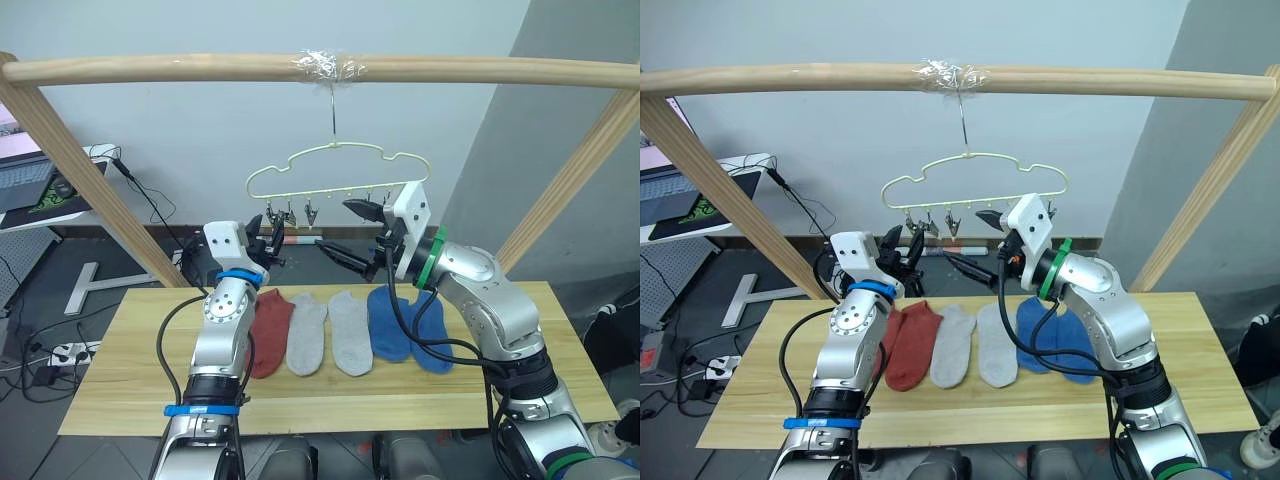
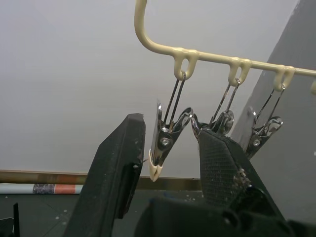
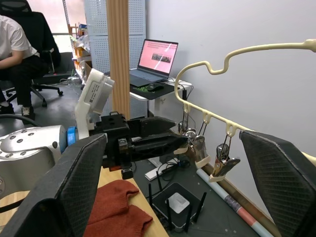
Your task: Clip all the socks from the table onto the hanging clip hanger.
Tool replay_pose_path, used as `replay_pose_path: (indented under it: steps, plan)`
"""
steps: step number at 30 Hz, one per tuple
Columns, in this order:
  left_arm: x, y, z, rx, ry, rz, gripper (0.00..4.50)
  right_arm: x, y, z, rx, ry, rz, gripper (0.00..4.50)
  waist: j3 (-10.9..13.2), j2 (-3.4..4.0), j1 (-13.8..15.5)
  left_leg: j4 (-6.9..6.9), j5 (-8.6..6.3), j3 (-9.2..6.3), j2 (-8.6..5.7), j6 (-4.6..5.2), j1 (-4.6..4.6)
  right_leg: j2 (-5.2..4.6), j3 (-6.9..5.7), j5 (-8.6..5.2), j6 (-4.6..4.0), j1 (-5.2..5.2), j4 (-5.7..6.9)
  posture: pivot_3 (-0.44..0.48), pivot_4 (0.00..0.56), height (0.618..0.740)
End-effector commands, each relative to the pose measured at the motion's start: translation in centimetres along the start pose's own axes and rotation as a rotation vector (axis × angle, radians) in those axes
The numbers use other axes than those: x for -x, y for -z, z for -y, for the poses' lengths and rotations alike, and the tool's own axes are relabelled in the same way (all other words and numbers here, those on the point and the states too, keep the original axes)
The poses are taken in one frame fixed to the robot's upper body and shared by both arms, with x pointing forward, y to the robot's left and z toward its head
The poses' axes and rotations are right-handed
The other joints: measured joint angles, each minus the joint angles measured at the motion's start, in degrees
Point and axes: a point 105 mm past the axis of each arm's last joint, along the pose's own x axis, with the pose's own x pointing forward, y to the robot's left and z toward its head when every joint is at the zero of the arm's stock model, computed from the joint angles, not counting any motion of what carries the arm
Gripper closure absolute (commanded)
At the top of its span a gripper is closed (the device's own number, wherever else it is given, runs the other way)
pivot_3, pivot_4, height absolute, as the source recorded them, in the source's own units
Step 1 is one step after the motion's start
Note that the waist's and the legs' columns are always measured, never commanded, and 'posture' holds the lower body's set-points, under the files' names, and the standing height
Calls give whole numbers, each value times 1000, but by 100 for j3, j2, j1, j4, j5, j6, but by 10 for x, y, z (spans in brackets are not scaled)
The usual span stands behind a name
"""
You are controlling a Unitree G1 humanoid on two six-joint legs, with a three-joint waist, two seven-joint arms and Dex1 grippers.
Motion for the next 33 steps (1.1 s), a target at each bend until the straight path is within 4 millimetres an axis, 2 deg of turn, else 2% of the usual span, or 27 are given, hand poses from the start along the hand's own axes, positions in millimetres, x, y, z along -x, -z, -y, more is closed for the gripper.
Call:
replay_pose_path:
  steps: [1,6,19,33]
  plan:
    - [1,-18,-2,2,2,59,2400,1,-18,-3,42,-10,60,0,0,0,0,0,0,0,0,0,0,0,0,0,0,0,1,-53,129,740]
    - [-1,-21,-4,-8,-2,64,2400,-1,-18,-3,41,-14,62,0,0,0,1,1,0,0,0,0,1,0,0,0,0,0,4,-53,129,740]
    - [-5,0,1,-26,9,6,2400,1,-18,-3,42,-9,57,0,0,0,0,2,0,1,0,0,2,0,0,0,-1,0,5,-56,137,740]
    - [-20,-11,2,-35,5,50,2400,1,-19,-2,44,-5,59,0,0,0,-8,3,0,2,0,0,1,0,0,1,-1,0,6,-62,141,740]
